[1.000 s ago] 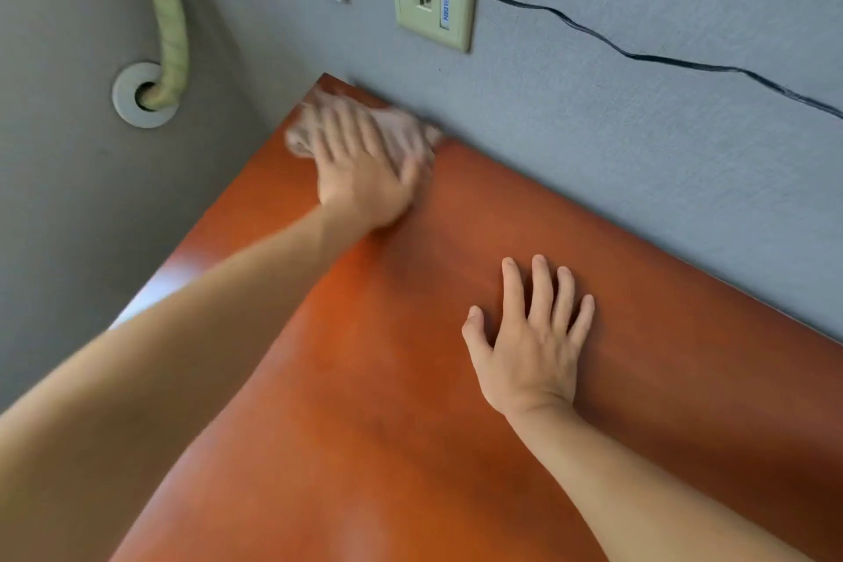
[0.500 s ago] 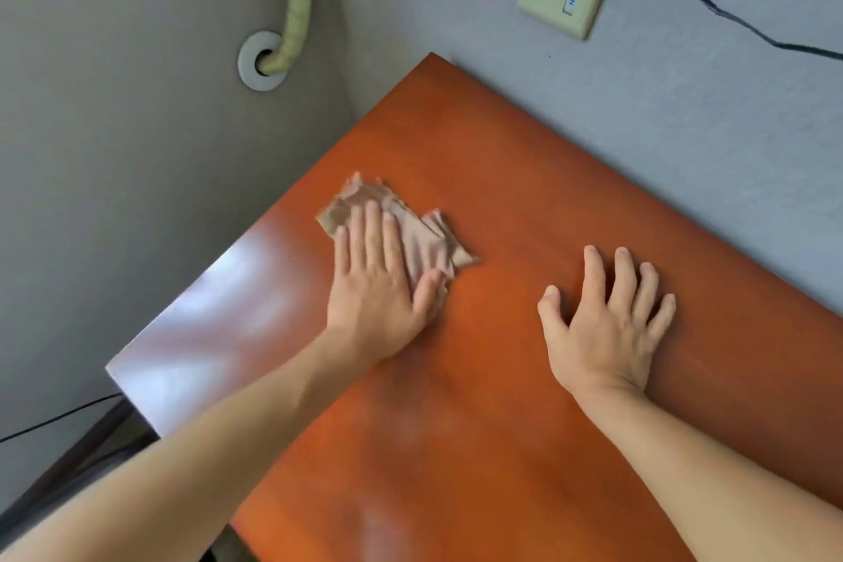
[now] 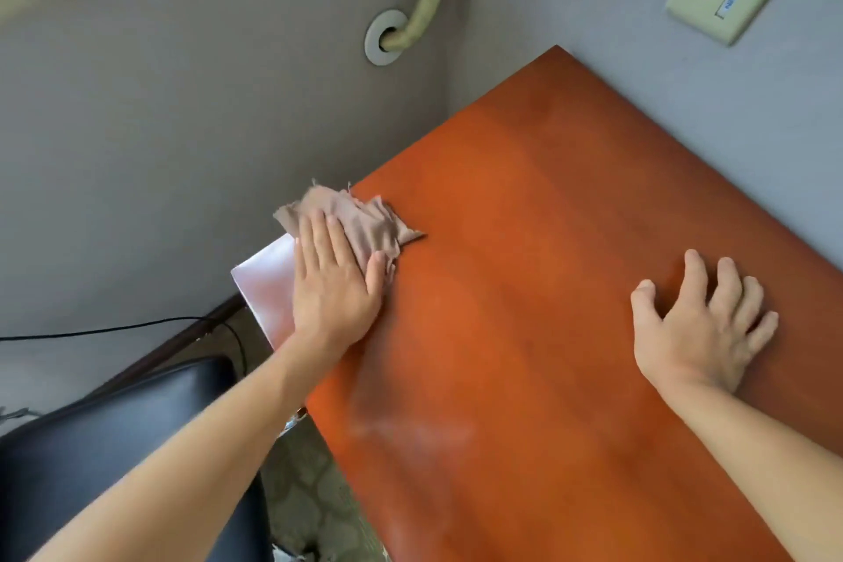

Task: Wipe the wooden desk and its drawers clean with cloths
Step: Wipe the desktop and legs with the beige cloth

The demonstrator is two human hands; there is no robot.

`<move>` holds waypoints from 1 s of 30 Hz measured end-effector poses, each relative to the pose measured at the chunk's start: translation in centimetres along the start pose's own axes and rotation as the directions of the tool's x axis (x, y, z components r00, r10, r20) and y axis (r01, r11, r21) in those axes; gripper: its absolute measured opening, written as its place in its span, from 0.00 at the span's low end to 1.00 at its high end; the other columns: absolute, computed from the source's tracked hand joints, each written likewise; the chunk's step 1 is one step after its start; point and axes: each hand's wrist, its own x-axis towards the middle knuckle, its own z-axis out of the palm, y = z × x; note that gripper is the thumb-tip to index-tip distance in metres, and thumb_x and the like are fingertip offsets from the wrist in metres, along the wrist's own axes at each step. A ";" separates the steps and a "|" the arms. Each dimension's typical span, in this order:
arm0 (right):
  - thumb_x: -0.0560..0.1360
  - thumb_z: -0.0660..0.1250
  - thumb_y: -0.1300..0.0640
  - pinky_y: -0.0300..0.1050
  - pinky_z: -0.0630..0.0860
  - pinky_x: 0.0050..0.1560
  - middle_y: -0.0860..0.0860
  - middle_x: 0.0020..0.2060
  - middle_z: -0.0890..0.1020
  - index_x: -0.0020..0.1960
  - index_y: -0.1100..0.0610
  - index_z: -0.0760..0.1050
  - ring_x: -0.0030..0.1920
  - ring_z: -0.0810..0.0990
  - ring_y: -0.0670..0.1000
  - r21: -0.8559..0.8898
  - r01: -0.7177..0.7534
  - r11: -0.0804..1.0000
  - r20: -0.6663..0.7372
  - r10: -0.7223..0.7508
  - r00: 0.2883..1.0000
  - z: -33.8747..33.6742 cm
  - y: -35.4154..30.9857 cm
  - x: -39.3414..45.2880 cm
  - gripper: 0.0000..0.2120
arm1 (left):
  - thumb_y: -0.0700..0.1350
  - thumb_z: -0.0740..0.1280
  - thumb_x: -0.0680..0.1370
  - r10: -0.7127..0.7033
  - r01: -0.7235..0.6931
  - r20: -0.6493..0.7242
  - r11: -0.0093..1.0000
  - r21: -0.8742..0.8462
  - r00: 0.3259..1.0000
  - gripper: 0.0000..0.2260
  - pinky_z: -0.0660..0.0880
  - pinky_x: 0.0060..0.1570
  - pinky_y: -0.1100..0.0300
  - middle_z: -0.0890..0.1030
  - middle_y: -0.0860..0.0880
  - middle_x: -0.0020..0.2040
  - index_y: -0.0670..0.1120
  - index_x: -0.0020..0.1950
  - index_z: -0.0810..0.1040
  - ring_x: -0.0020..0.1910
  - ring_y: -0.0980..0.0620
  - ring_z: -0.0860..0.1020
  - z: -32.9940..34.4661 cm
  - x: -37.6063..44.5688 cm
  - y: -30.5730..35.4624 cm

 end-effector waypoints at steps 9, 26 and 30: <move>0.78 0.53 0.36 0.73 0.51 0.75 0.58 0.77 0.62 0.77 0.51 0.63 0.77 0.56 0.63 0.016 0.011 1.000 -0.016 -0.011 1.000 0.3 0.4 -0.1 0.32 | 0.67 0.45 0.84 0.276 -0.280 0.048 0.952 0.128 0.960 0.40 0.51 0.81 0.41 0.49 0.36 0.84 0.35 0.83 0.52 0.84 0.39 0.47 1.3 -8.3 -5.3; 0.77 0.60 0.64 0.65 0.66 0.71 0.62 0.72 0.72 0.72 0.64 0.72 0.72 0.68 0.65 0.079 0.553 0.830 0.017 -0.555 0.831 -1.4 -3.2 -2.1 0.23 | 0.62 0.55 0.84 0.293 -0.283 0.065 0.951 -0.121 0.954 0.35 0.52 0.78 0.35 0.53 0.39 0.84 0.40 0.84 0.58 0.84 0.40 0.49 3.4 -22.1 11.8; 0.79 0.60 0.55 0.53 0.63 0.77 0.54 0.76 0.70 0.77 0.57 0.68 0.77 0.67 0.55 0.321 0.819 0.475 0.051 -0.873 0.486 -3.6 -7.8 -7.9 0.27 | 0.53 0.57 0.85 0.351 -0.342 -0.037 0.879 -0.333 0.936 0.22 0.63 0.76 0.44 0.61 0.42 0.83 0.44 0.76 0.71 0.81 0.42 0.61 1.4 -15.3 7.4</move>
